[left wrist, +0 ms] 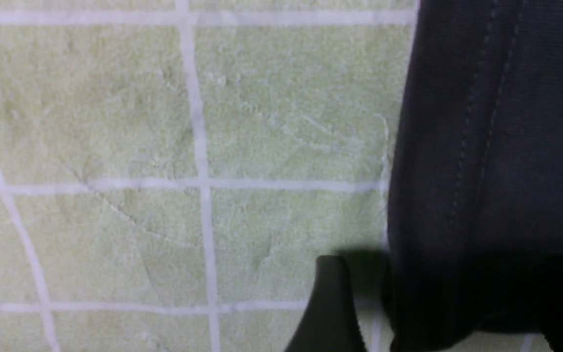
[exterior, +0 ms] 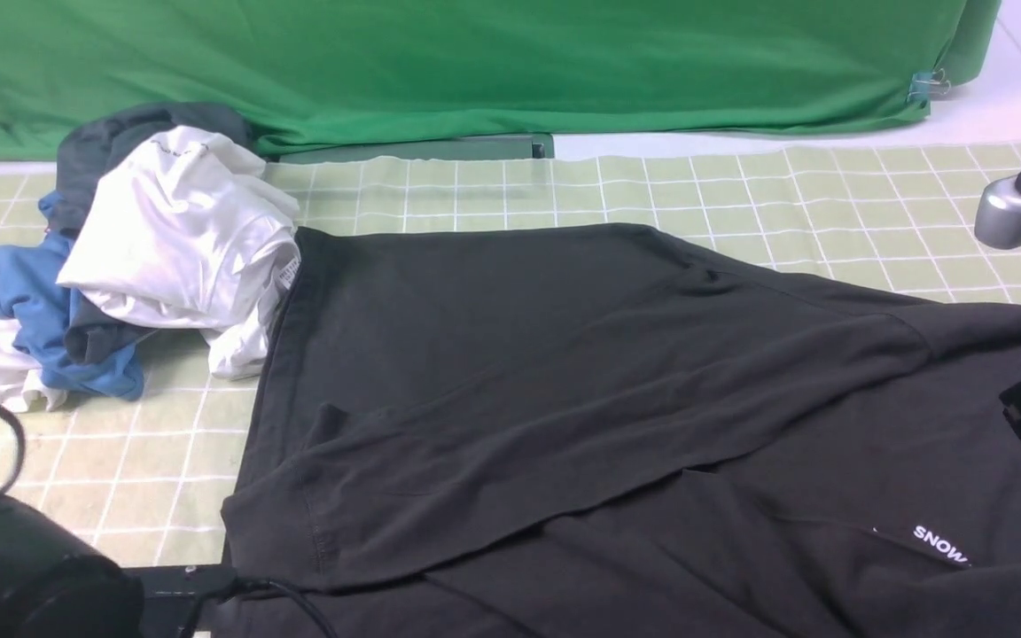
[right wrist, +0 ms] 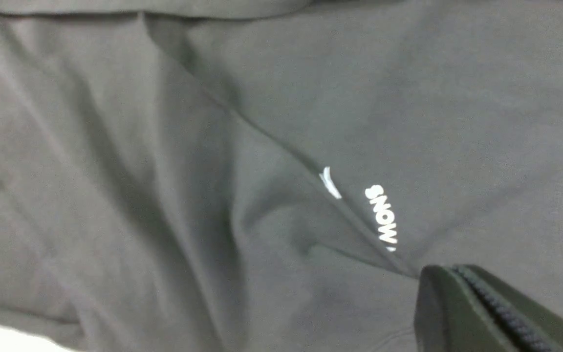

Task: Fold a long-sleeved shirt over a green coffee tablecloth.
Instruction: 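Grasp the near edge of the shirt at its hem and shoulder corners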

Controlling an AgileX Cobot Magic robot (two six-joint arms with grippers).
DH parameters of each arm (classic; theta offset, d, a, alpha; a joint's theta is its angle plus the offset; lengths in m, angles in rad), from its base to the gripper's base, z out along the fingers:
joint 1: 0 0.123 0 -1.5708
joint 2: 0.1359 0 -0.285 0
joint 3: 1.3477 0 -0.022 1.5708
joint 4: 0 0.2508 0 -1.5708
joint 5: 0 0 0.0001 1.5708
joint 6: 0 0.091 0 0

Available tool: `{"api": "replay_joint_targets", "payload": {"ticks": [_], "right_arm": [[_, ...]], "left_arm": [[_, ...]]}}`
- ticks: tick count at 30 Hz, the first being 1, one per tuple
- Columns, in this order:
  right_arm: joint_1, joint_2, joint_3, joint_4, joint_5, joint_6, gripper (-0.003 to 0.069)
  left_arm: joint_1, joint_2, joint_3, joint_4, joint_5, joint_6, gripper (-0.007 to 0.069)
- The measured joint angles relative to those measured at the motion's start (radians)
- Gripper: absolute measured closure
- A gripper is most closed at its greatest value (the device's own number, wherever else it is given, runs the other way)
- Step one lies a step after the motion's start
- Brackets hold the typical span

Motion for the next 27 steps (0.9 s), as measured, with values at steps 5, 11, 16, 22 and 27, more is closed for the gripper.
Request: {"api": "replay_joint_targets", "payload": {"ticks": [5,11,16,22,27], "right_arm": [[0.000,-0.002,0.000,0.073,0.056,-0.079,0.0641],[0.086,-0.016,0.057,0.088,0.116,-0.125,0.0641],[0.297,-0.058,0.216,0.088,0.032,-0.137,0.0641],[0.509,-0.065,0.396,0.088,-0.088,-0.115,0.0575],[0.604,-0.066,0.475,0.072,-0.245,-0.069,0.0331]], "left_arm": [[0.000,0.053,-0.010,-0.022,-0.014,0.007,0.0343],[0.000,0.061,-0.042,-0.018,0.014,0.058,0.0592],[0.000,-0.035,-0.117,0.018,0.143,0.070,0.0603],[0.000,-0.149,-0.137,0.034,0.217,0.054,0.0603],[0.000,-0.178,-0.138,0.059,0.242,0.047,0.0603]]}}
